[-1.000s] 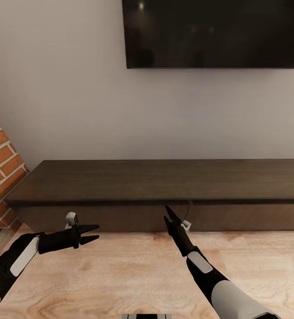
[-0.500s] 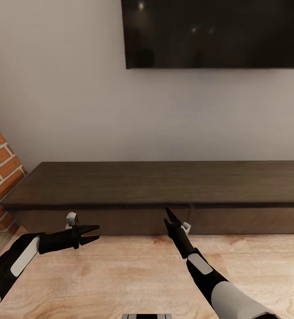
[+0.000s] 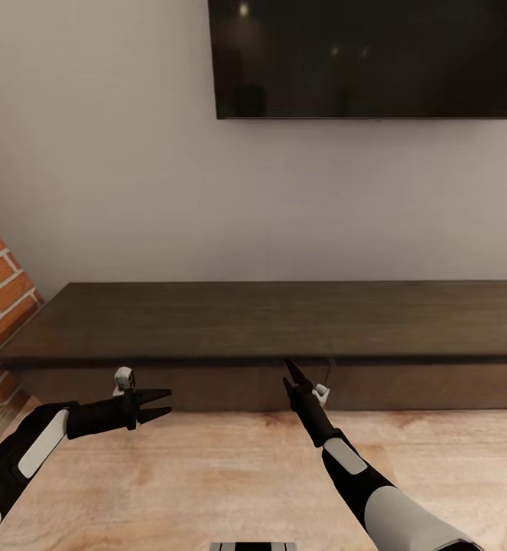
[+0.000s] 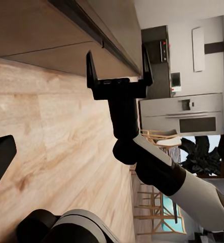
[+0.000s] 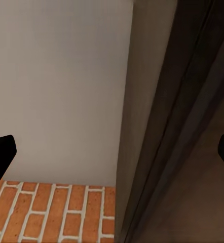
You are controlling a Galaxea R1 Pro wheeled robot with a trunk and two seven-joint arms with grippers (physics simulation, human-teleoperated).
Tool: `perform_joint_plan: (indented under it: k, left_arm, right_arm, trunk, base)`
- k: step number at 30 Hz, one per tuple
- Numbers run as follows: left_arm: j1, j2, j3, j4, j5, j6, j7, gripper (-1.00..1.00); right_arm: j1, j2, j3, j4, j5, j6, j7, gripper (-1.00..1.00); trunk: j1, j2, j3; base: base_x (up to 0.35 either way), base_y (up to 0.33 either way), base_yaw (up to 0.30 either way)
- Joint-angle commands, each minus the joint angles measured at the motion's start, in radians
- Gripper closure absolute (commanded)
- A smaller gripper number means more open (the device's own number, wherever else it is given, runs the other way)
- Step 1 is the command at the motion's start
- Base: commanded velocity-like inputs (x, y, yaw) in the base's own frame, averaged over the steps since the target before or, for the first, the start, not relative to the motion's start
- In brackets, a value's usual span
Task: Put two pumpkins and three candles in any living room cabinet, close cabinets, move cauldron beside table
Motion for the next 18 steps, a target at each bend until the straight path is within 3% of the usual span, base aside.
perform_joint_plan:
  k: [1,18]
  left_arm:
    - [-0.001,0.001,-0.003,0.001,0.004,0.005,-0.002,-1.00]
    - [-0.001,-0.001,-0.012,0.001,0.004,0.004,-0.002,-1.00]
  right_arm:
    - [-0.001,0.000,0.003,0.001,-0.011,0.009,0.004,-1.00]
    - [-0.001,-0.001,0.003,0.001,-0.011,0.009,0.004,-1.00]
  trunk:
    - [0.000,0.000,-0.001]
    - [0.000,0.000,-0.001]
  base:
    - [0.071,0.000,0.000]
    - [0.052,0.000,0.000]
